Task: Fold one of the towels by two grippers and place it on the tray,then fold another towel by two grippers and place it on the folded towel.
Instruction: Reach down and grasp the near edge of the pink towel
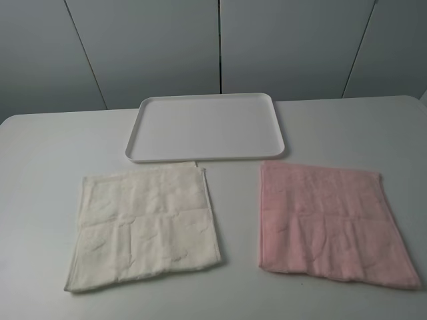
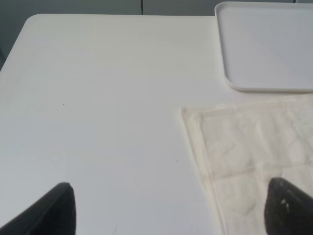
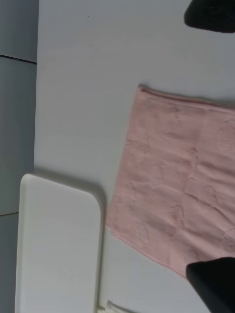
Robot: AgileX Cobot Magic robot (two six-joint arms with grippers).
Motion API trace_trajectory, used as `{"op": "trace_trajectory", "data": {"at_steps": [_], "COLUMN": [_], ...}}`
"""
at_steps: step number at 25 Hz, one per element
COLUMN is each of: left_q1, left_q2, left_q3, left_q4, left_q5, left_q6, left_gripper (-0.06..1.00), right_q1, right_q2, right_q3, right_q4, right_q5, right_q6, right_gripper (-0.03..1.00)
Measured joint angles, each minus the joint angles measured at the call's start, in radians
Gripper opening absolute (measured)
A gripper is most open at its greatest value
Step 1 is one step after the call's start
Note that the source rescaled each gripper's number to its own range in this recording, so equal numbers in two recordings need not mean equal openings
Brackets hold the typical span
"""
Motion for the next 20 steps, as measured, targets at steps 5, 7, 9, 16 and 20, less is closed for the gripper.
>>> {"op": "trace_trajectory", "data": {"at_steps": [5, 7, 9, 16, 20], "left_q1": [0.0, 0.0, 0.0, 0.0, 0.0], "left_q2": [0.0, 0.0, 0.0, 0.0, 0.0], "left_q3": [0.0, 0.0, 0.0, 0.0, 0.0], "left_q4": [0.0, 0.0, 0.0, 0.0, 0.0], "left_q5": [0.0, 0.0, 0.0, 0.0, 0.0], "left_q6": [0.0, 0.0, 0.0, 0.0, 0.0], "left_gripper": [1.0, 1.0, 1.0, 1.0, 1.0], "right_q1": [0.0, 0.0, 0.0, 0.0, 0.0], "right_q2": [0.0, 0.0, 0.0, 0.0, 0.0], "right_q3": [0.0, 0.0, 0.0, 0.0, 0.0], "right_q4": [0.0, 0.0, 0.0, 0.0, 0.0], "right_q5": [0.0, 0.0, 0.0, 0.0, 0.0], "right_q6": [0.0, 0.0, 0.0, 0.0, 0.0], "right_gripper": [1.0, 1.0, 1.0, 1.0, 1.0]}}
